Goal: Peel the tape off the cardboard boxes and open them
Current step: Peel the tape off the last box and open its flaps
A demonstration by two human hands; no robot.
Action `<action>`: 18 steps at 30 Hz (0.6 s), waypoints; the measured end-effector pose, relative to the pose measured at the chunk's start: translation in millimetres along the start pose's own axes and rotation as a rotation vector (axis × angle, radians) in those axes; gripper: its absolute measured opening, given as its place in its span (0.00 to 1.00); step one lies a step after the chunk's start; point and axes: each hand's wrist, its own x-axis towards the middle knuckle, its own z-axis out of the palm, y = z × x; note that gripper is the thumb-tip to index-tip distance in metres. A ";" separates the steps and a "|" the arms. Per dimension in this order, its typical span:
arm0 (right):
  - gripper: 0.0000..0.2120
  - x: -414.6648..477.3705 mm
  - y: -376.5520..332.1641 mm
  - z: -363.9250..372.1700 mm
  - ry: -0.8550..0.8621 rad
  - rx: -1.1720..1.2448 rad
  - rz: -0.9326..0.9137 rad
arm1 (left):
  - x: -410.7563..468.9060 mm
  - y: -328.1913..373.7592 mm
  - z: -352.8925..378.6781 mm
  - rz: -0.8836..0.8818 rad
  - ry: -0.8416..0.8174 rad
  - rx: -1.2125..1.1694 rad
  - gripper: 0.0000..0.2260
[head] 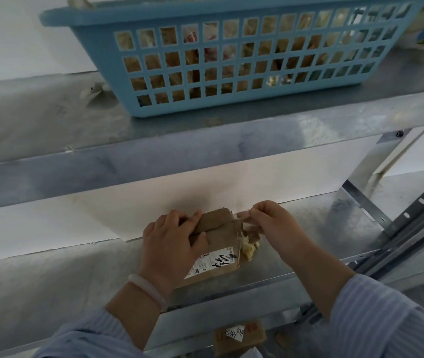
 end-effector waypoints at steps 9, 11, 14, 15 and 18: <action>0.10 -13.1 0.2 -16.2 -0.168 0.122 0.014 | -0.1 -0.7 1.6 0.000 0.006 0.004 0.23; 0.13 -14.4 0.6 -21.9 -0.208 0.149 0.030 | -0.1 -1.0 1.8 0.000 0.008 0.013 0.23; 0.10 -16.2 4.3 -26.6 -0.253 -0.077 -0.097 | 0.0 -1.5 2.3 -0.001 -0.004 0.012 0.24; 0.12 -16.2 6.5 -26.6 -0.254 -0.261 -0.181 | 0.1 -1.5 2.5 -0.001 -0.008 0.011 0.24; 0.14 -20.8 8.5 -19.3 -0.121 -0.618 -0.384 | 0.3 -1.1 3.0 -0.003 -0.008 0.016 0.24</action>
